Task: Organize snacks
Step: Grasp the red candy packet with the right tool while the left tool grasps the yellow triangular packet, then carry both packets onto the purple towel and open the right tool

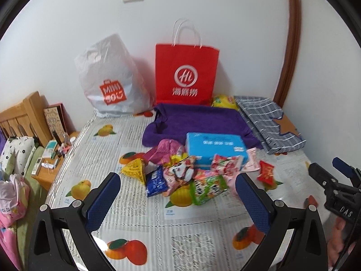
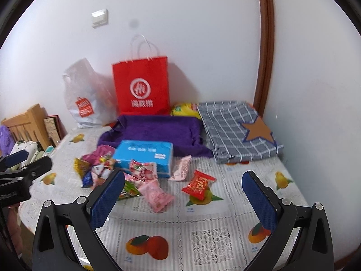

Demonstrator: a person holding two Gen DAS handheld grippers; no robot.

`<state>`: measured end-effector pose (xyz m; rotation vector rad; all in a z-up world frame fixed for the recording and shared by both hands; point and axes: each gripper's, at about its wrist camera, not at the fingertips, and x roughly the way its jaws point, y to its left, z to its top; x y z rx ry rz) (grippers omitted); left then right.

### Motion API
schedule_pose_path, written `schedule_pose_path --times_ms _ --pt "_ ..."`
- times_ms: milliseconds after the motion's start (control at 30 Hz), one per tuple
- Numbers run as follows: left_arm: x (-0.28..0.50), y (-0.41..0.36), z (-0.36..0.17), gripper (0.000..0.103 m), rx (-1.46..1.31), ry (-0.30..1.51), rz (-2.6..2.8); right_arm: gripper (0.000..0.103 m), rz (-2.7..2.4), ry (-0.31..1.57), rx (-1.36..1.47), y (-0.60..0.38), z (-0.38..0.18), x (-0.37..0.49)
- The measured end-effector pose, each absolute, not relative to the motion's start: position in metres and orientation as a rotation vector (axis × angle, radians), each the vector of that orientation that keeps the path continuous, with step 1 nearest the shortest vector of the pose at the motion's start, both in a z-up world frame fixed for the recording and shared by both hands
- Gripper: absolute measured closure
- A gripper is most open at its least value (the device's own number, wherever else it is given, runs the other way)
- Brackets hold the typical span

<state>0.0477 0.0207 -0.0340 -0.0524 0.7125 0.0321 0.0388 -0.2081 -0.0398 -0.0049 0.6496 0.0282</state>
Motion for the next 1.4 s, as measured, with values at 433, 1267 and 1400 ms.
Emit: schedule_pose_path --times_ms 433,1267,1400 --pt "0.109 0.068 -0.090 0.007 -0.120 0.845 0.081 0.025 -0.054 0.869 0.079 -0.246 -0.132 0.123" --pt "0.161 0.123 -0.138 0.007 -0.206 0.946 0.145 0.056 -0.019 0.984 -0.002 -0.246 -0.203 0.184" --pt "0.173 0.120 -0.152 0.007 -0.193 0.967 0.145 0.056 -0.013 0.992 -0.010 -0.248 -0.201 0.175"
